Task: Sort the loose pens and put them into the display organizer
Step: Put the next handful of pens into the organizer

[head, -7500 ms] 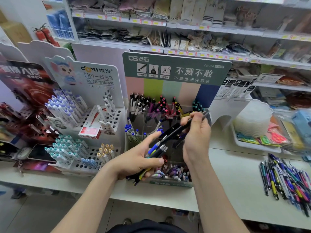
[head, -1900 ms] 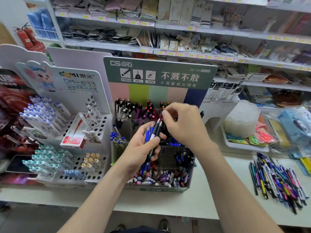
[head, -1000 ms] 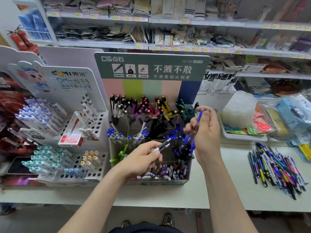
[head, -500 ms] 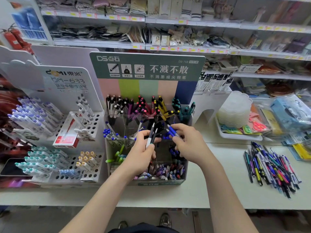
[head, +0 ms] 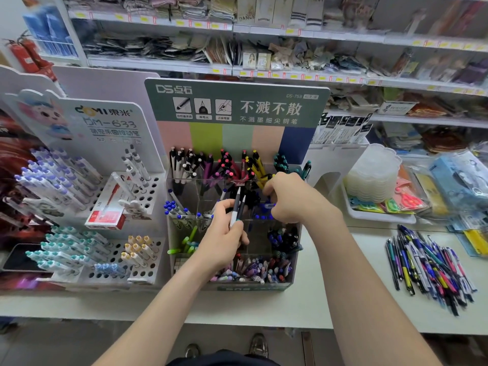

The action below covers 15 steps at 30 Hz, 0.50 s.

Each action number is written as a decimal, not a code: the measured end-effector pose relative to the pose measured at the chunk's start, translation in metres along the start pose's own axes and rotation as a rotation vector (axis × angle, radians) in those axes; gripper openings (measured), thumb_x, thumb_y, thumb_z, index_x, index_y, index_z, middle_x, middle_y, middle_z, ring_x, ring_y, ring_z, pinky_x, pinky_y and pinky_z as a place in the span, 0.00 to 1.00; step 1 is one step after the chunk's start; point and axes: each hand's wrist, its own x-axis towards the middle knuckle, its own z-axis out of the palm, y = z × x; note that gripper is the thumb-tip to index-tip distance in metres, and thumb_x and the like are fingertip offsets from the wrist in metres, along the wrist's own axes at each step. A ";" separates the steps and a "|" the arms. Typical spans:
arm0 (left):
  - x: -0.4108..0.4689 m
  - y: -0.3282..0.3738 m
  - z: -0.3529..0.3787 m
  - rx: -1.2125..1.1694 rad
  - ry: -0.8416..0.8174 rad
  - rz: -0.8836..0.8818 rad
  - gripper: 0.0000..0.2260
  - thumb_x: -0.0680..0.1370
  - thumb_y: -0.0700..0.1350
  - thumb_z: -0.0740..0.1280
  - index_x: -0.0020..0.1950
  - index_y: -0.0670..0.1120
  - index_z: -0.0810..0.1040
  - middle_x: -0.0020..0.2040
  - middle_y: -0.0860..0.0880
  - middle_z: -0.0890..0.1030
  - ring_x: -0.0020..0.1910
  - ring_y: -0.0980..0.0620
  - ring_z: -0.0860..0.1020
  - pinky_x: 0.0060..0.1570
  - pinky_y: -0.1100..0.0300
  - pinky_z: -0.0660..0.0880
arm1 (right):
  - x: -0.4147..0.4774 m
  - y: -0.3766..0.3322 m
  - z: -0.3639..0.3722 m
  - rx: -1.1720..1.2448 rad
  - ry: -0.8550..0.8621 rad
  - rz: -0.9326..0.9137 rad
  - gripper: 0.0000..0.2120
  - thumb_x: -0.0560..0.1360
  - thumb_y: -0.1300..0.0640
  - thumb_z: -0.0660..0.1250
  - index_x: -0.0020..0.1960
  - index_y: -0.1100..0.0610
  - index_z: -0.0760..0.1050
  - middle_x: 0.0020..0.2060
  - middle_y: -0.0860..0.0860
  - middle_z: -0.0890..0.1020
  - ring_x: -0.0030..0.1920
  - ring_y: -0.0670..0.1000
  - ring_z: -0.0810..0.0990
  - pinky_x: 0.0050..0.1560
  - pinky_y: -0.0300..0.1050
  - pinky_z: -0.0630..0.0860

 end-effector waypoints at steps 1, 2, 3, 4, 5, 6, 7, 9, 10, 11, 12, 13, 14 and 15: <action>-0.001 0.000 -0.001 -0.001 0.005 0.003 0.17 0.88 0.42 0.57 0.73 0.59 0.60 0.39 0.48 0.83 0.34 0.54 0.76 0.36 0.57 0.74 | 0.002 0.001 0.001 -0.003 0.048 -0.013 0.23 0.70 0.67 0.73 0.64 0.54 0.82 0.52 0.55 0.84 0.48 0.59 0.84 0.49 0.54 0.86; -0.002 0.000 -0.002 -0.003 0.009 0.009 0.17 0.88 0.41 0.57 0.73 0.58 0.62 0.40 0.47 0.84 0.34 0.55 0.77 0.38 0.57 0.74 | 0.003 0.003 0.003 0.001 0.093 -0.023 0.23 0.70 0.65 0.74 0.64 0.52 0.83 0.54 0.54 0.84 0.51 0.59 0.84 0.52 0.55 0.86; -0.002 0.001 -0.002 -0.009 0.011 0.016 0.17 0.88 0.41 0.58 0.74 0.56 0.63 0.41 0.45 0.84 0.34 0.56 0.77 0.39 0.57 0.74 | 0.004 0.005 0.004 0.022 0.136 -0.027 0.23 0.70 0.63 0.75 0.63 0.49 0.83 0.55 0.52 0.85 0.53 0.58 0.84 0.54 0.56 0.85; -0.002 0.000 -0.003 -0.016 0.012 0.021 0.16 0.88 0.41 0.58 0.73 0.56 0.65 0.43 0.45 0.85 0.34 0.56 0.77 0.38 0.56 0.74 | 0.004 0.007 0.005 0.060 0.179 -0.035 0.22 0.70 0.62 0.76 0.63 0.48 0.84 0.56 0.50 0.85 0.55 0.56 0.83 0.56 0.55 0.85; -0.001 0.000 -0.003 -0.023 0.011 0.023 0.16 0.88 0.41 0.59 0.73 0.56 0.66 0.44 0.45 0.85 0.34 0.54 0.77 0.37 0.54 0.74 | 0.004 0.010 0.007 0.099 0.219 -0.045 0.21 0.71 0.60 0.77 0.62 0.48 0.84 0.56 0.49 0.85 0.57 0.55 0.82 0.59 0.54 0.83; -0.001 -0.001 -0.004 -0.027 0.010 0.021 0.16 0.88 0.41 0.59 0.72 0.56 0.66 0.45 0.44 0.86 0.34 0.51 0.76 0.36 0.53 0.74 | 0.001 0.011 0.009 0.137 0.263 -0.054 0.18 0.72 0.59 0.77 0.61 0.48 0.85 0.55 0.47 0.85 0.57 0.53 0.81 0.61 0.52 0.81; 0.000 -0.002 -0.004 -0.028 0.010 0.016 0.15 0.88 0.41 0.59 0.72 0.56 0.67 0.46 0.43 0.86 0.34 0.48 0.75 0.36 0.51 0.73 | -0.002 0.012 0.011 0.175 0.304 -0.054 0.14 0.75 0.58 0.76 0.60 0.48 0.85 0.53 0.46 0.84 0.58 0.51 0.80 0.63 0.51 0.79; 0.001 -0.003 -0.005 -0.034 0.010 0.011 0.16 0.88 0.42 0.59 0.73 0.56 0.66 0.46 0.43 0.86 0.35 0.45 0.74 0.36 0.50 0.73 | -0.008 0.011 0.022 0.213 0.357 -0.078 0.09 0.78 0.57 0.74 0.57 0.48 0.87 0.52 0.45 0.85 0.58 0.51 0.79 0.65 0.51 0.76; 0.001 -0.003 -0.005 -0.038 0.009 0.012 0.16 0.88 0.41 0.59 0.74 0.56 0.66 0.46 0.43 0.86 0.36 0.45 0.75 0.38 0.49 0.73 | -0.008 0.011 0.030 0.203 0.350 -0.100 0.09 0.80 0.57 0.73 0.57 0.48 0.87 0.53 0.45 0.86 0.59 0.52 0.80 0.67 0.51 0.76; 0.001 -0.002 -0.005 -0.038 0.010 0.013 0.16 0.88 0.41 0.59 0.74 0.56 0.66 0.45 0.43 0.86 0.37 0.45 0.75 0.39 0.50 0.74 | -0.008 0.009 0.037 0.177 0.314 -0.110 0.09 0.81 0.57 0.71 0.59 0.48 0.86 0.55 0.46 0.86 0.60 0.53 0.80 0.67 0.52 0.77; 0.001 -0.002 -0.005 -0.036 0.012 0.015 0.16 0.88 0.41 0.59 0.74 0.56 0.67 0.46 0.43 0.86 0.37 0.46 0.76 0.41 0.51 0.75 | -0.007 0.009 0.045 0.160 0.274 -0.112 0.10 0.82 0.57 0.70 0.61 0.49 0.84 0.58 0.47 0.85 0.62 0.53 0.80 0.66 0.52 0.77; 0.001 -0.001 -0.005 -0.035 0.017 0.015 0.16 0.88 0.41 0.59 0.74 0.56 0.67 0.47 0.43 0.86 0.38 0.47 0.77 0.42 0.52 0.77 | -0.005 0.009 0.051 0.166 0.249 -0.107 0.11 0.83 0.56 0.68 0.64 0.49 0.82 0.60 0.49 0.84 0.63 0.53 0.80 0.65 0.52 0.78; 0.001 -0.001 -0.005 -0.042 0.026 0.014 0.16 0.88 0.41 0.60 0.74 0.56 0.68 0.48 0.44 0.86 0.38 0.48 0.79 0.43 0.52 0.78 | -0.004 0.009 0.056 0.199 0.262 -0.108 0.12 0.83 0.54 0.67 0.66 0.50 0.79 0.61 0.50 0.82 0.62 0.53 0.79 0.63 0.52 0.78; 0.001 0.000 -0.005 -0.058 0.038 0.011 0.16 0.87 0.41 0.61 0.73 0.56 0.68 0.51 0.44 0.86 0.39 0.48 0.80 0.43 0.51 0.78 | -0.004 0.009 0.059 0.239 0.308 -0.102 0.12 0.83 0.53 0.67 0.66 0.51 0.78 0.60 0.50 0.80 0.60 0.52 0.79 0.61 0.51 0.78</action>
